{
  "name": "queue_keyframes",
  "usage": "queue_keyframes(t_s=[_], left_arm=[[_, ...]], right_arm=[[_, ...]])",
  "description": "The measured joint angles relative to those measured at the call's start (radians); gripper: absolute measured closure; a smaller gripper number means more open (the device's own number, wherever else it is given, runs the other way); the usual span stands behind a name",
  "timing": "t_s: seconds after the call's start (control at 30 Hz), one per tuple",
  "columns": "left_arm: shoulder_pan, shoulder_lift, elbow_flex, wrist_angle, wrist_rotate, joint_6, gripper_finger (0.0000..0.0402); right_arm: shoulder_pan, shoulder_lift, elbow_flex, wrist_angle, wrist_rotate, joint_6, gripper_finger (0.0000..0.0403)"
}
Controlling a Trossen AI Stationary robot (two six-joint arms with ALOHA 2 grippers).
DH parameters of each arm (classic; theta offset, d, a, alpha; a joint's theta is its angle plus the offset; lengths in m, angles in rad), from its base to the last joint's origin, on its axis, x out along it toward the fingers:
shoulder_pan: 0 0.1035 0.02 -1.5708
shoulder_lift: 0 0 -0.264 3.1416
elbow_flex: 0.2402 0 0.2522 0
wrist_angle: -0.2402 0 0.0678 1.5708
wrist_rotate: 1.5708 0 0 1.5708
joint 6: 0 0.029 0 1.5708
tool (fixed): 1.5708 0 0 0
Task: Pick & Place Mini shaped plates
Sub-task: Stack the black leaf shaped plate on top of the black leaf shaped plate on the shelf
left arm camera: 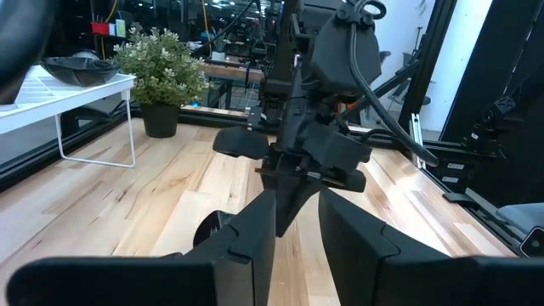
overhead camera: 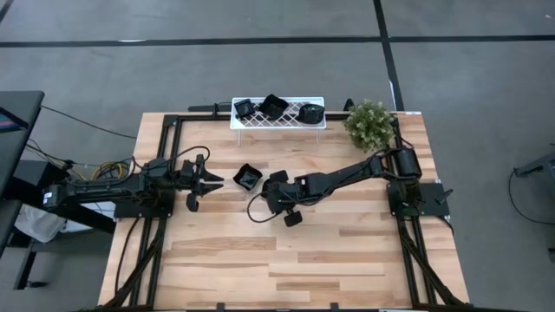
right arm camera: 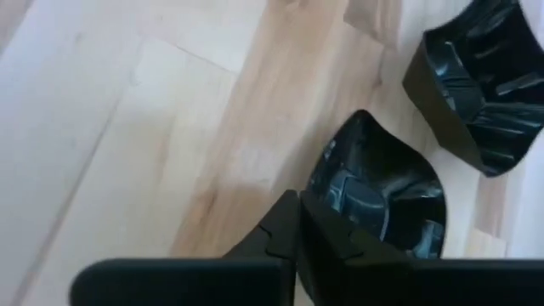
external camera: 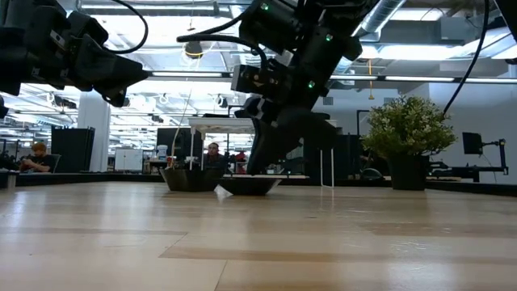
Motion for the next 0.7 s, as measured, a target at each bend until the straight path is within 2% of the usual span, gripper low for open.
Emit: queue_keyframes(t_s=[0.17, 0.5, 0.7], left_arm=[[0.000, 0.000, 0.000, 0.000, 0.000, 0.000, 0.0307], [0.000, 0.000, 0.000, 0.002, 0.000, 0.000, 0.0307], [0.000, 0.000, 0.000, 0.008, 0.000, 0.000, 0.0307]], right_arm=[[0.002, 0.000, 0.000, -0.004, -0.006, 0.028, 0.0392], [0.001, 0.001, 0.000, 0.019, -0.012, 0.027, 0.0272], [-0.015, 0.021, -0.011, 0.050, -0.027, 0.026, 0.0266]])
